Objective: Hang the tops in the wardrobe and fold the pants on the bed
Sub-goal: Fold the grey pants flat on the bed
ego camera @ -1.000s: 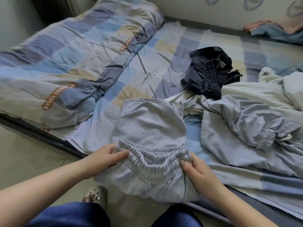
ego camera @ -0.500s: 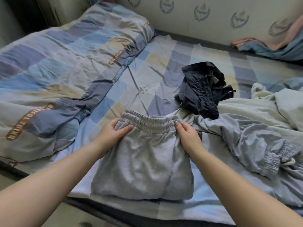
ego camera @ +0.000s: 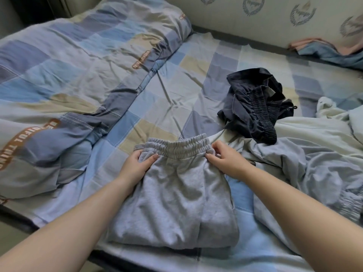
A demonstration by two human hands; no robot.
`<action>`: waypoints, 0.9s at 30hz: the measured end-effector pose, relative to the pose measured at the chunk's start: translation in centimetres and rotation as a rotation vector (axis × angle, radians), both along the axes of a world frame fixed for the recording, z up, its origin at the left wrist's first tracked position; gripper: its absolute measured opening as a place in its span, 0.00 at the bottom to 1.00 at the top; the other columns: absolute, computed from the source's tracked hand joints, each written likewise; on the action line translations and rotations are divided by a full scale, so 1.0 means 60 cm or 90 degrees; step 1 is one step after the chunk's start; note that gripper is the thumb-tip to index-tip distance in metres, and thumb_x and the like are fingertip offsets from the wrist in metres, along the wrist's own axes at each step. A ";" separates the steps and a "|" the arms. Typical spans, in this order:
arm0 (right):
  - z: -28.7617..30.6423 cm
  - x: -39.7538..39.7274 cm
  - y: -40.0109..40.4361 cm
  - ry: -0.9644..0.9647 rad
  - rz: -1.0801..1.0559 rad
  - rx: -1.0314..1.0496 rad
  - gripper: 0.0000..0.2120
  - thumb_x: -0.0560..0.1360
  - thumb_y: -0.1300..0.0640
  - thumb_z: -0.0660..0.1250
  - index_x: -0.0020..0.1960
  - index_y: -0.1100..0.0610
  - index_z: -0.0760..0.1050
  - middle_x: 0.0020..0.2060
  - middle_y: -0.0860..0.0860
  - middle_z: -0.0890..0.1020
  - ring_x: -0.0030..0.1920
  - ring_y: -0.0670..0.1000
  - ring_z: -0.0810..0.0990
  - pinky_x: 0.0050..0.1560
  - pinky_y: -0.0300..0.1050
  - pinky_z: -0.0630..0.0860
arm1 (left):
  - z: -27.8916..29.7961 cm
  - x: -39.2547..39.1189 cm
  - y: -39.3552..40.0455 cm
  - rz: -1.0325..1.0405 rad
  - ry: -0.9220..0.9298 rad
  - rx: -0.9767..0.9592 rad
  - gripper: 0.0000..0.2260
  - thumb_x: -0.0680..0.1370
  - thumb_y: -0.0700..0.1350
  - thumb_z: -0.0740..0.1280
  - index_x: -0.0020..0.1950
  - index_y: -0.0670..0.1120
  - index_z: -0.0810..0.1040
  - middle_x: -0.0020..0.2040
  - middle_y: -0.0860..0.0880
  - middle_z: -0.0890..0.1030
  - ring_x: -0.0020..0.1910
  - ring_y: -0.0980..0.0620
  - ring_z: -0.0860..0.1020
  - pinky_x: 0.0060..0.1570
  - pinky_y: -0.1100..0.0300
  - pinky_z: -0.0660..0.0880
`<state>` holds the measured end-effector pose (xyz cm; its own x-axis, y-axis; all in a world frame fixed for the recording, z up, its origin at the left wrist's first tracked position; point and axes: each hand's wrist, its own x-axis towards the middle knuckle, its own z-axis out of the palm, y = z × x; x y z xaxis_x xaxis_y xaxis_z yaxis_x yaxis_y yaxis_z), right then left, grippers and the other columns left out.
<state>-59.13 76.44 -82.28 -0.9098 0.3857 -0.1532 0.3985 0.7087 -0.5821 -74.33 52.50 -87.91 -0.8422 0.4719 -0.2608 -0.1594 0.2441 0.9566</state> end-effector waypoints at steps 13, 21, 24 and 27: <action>-0.007 -0.014 0.024 -0.005 -0.125 -0.169 0.13 0.81 0.55 0.53 0.45 0.55 0.75 0.38 0.49 0.79 0.35 0.49 0.77 0.36 0.43 0.72 | -0.014 -0.007 0.003 -0.013 -0.063 -0.002 0.14 0.73 0.52 0.73 0.54 0.47 0.80 0.49 0.49 0.84 0.50 0.50 0.82 0.49 0.56 0.77; -0.026 -0.016 0.024 -0.126 0.132 0.142 0.04 0.76 0.54 0.63 0.46 0.52 0.77 0.46 0.52 0.77 0.49 0.54 0.75 0.46 0.45 0.71 | -0.009 -0.004 0.007 -0.004 -0.079 0.006 0.13 0.73 0.50 0.72 0.54 0.46 0.80 0.48 0.49 0.84 0.48 0.51 0.82 0.42 0.60 0.76; -0.020 -0.015 0.034 -0.076 0.070 0.087 0.04 0.75 0.53 0.66 0.44 0.52 0.77 0.37 0.45 0.73 0.43 0.48 0.72 0.36 0.34 0.65 | -0.008 -0.005 0.007 -0.005 -0.080 0.009 0.12 0.74 0.49 0.72 0.54 0.46 0.80 0.48 0.48 0.84 0.47 0.51 0.82 0.41 0.61 0.76; -0.013 -0.008 0.048 0.037 -0.136 -0.148 0.04 0.76 0.56 0.67 0.43 0.55 0.76 0.34 0.46 0.76 0.32 0.42 0.75 0.31 0.33 0.69 | -0.010 -0.008 0.006 -0.012 -0.083 0.004 0.13 0.73 0.50 0.72 0.54 0.46 0.80 0.48 0.48 0.85 0.49 0.50 0.82 0.48 0.57 0.78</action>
